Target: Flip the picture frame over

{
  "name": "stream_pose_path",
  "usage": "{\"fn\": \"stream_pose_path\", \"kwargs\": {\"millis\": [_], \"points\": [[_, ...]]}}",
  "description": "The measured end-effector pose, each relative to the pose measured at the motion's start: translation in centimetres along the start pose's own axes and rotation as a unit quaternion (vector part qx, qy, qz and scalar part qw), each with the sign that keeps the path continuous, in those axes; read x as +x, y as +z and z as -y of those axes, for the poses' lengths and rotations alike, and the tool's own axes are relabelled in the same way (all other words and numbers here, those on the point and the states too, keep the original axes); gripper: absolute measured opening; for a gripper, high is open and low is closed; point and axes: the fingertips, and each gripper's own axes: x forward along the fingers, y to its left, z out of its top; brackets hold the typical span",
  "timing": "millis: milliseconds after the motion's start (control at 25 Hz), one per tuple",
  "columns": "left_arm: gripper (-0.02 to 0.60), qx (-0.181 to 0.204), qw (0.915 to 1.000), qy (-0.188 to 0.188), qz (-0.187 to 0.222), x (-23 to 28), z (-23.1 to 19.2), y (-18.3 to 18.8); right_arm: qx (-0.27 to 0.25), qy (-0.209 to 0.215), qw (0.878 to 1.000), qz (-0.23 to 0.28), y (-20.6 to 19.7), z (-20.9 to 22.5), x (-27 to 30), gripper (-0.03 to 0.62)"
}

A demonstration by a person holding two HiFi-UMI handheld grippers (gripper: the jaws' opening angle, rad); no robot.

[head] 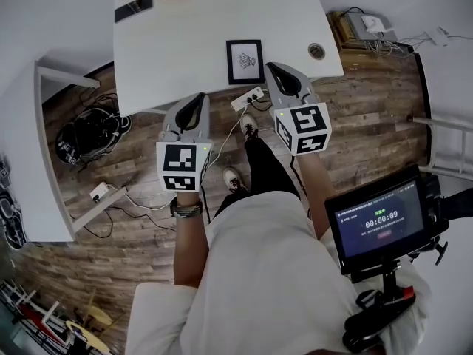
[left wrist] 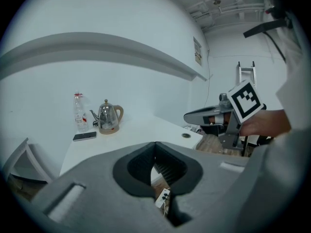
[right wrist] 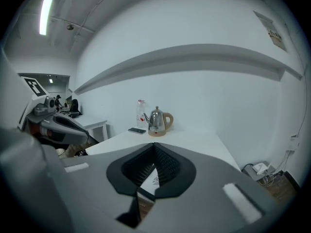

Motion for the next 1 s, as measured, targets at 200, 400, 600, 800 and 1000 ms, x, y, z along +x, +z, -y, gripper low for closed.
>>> {"fn": "stream_pose_path", "kwargs": {"millis": [200, 400, 600, 800, 1000], "points": [[0.002, 0.024, 0.9992, 0.009, 0.029, -2.6, 1.7, 3.4, -0.009, -0.005, 0.999, 0.033, 3.2, -0.3, -4.0, 0.003], [0.002, 0.038, 0.9978, 0.014, 0.052, -3.0, 0.9, 5.5, -0.013, -0.006, 0.999, 0.047, 4.9, -0.5, -4.6, 0.003], [0.002, 0.058, 0.9956, 0.017, 0.072, -4.5, 1.7, 7.1, -0.023, -0.009, 0.997, 0.071, 7.2, -0.9, -6.9, 0.003], [0.002, 0.076, 0.9924, 0.02, 0.095, -7.6, 3.9, 9.1, -0.032, -0.013, 0.994, 0.102, 10.0, -1.6, -10.9, 0.003], [0.002, 0.083, 0.9899, 0.029, 0.111, -8.1, 2.8, 10.6, -0.043, -0.01, 0.993, 0.108, 11.4, -2.1, -10.9, 0.003]]}}
